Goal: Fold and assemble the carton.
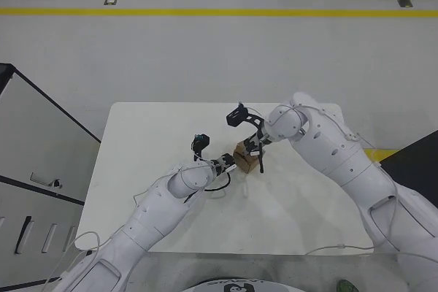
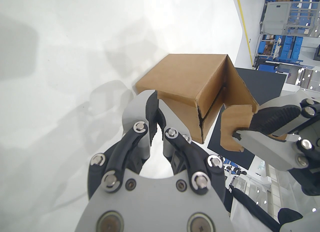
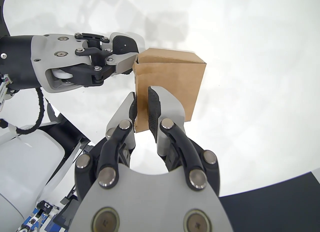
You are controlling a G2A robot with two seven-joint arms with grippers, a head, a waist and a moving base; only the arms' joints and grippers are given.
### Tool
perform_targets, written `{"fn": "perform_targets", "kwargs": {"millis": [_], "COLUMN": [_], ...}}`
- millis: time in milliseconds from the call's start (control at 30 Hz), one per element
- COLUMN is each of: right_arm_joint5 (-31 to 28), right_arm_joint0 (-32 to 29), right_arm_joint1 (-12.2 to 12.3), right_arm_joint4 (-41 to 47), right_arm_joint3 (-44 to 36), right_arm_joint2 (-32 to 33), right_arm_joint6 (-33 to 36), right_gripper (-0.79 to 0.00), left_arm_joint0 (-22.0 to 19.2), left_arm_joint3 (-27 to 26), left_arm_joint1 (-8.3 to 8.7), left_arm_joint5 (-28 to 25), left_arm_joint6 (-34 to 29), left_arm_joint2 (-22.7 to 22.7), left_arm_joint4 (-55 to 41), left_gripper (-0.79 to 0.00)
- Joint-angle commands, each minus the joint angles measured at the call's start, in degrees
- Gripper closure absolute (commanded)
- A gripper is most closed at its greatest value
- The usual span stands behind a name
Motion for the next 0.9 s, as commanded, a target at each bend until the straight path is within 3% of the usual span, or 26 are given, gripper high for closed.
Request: {"fn": "perform_targets", "kwargs": {"millis": [0,333,733,867], "right_arm_joint5": [0.01,0.08,0.13,0.27], "right_arm_joint0": [-0.05,-0.07,-0.22,-0.15], "right_arm_joint1": [-0.10,-0.69,-1.24,-1.26], "right_arm_joint4": [-0.43,-1.43,-1.79,-1.90], "right_arm_joint3": [0.09,0.84,1.67,1.48], "right_arm_joint2": [-0.19,-0.85,-1.08,-0.69], "right_arm_joint6": [-0.26,-0.73,-0.81,-0.77], "right_gripper": [-0.055,-0.012,-0.018,-0.169], "left_arm_joint0": [0.00,0.00,0.00,0.00], "left_arm_joint3": [0.00,0.00,0.00,0.00], "left_arm_joint1": [0.00,0.00,0.00,0.00], "left_arm_joint5": [0.00,0.00,0.00,0.00], "left_arm_joint6": [0.00,0.00,0.00,0.00], "left_arm_joint2": [0.00,0.00,0.00,0.00], "left_arm_joint4": [0.00,0.00,0.00,0.00], "left_gripper": [0.000,0.000,0.000,0.000]}}
